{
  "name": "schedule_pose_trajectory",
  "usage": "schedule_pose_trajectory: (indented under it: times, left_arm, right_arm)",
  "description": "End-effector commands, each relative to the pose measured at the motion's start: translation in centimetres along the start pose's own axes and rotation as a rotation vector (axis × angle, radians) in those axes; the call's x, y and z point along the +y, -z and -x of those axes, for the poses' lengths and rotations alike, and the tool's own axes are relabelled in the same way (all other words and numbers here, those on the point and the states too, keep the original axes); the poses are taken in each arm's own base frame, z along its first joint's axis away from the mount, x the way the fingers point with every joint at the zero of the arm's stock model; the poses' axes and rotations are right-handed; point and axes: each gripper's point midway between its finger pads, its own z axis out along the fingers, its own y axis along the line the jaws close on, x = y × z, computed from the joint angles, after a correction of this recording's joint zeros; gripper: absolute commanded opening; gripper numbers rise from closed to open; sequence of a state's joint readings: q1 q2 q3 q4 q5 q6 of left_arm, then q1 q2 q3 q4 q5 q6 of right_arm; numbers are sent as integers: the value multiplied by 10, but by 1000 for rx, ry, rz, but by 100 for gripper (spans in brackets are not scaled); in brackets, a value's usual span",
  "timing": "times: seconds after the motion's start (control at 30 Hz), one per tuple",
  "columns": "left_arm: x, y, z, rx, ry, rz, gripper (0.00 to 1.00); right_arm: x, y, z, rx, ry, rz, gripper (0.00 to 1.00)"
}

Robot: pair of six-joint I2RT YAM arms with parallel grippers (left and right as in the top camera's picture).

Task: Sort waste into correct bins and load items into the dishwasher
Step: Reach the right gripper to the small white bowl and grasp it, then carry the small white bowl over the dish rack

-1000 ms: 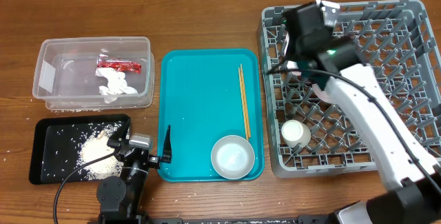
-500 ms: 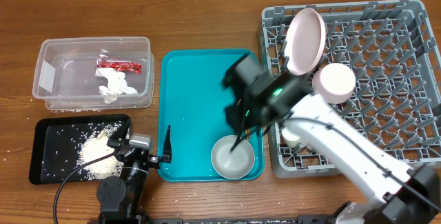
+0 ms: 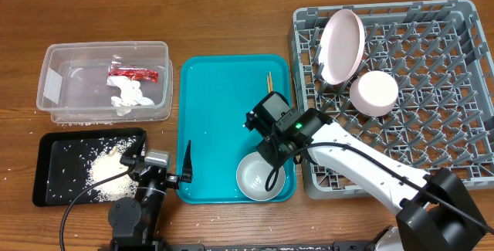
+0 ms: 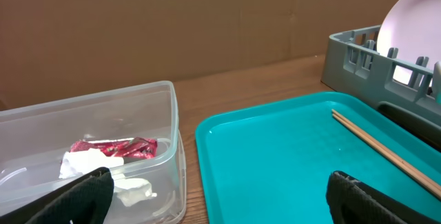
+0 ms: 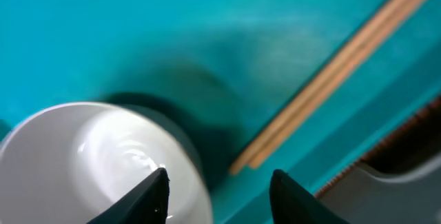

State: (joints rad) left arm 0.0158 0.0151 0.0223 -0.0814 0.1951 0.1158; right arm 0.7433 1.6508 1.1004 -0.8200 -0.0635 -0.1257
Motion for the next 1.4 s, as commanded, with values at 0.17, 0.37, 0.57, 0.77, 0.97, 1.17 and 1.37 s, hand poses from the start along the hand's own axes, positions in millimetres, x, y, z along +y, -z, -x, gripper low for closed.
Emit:
schedule_pose_trajectory:
  times: [0.17,0.37,0.57,0.77,0.97,1.17,1.37]
  left_arm:
    - [1,0,-1,-6,-19,3,100]
    - [1,0,-1,-6,-19,3,100]
    - [1,0,-1,-6,-19,3,100]
    - [1,0,-1,-6,-19,3,100]
    - [1,0,-1,-6,-19,3,100]
    - [1,0,-1,-6,-19,3,100]
    - [1,0,-1,-6,-19,3,100]
  right_arm:
    - [7,-31,-12,88,31,50,26]
    - [8,-5,19,-8,-8,44,4]
    - [-35,81,82,-285,-216,-153,4]
    - [-152,192,62,-482,-598,-722,4]
    - [-236,278,-19,-528,-912,-1180,4]
    - [-288,296,-80,-430,-1088,-1343,4]
    - [-337,284,-146,-240,-1233,-1443,4]
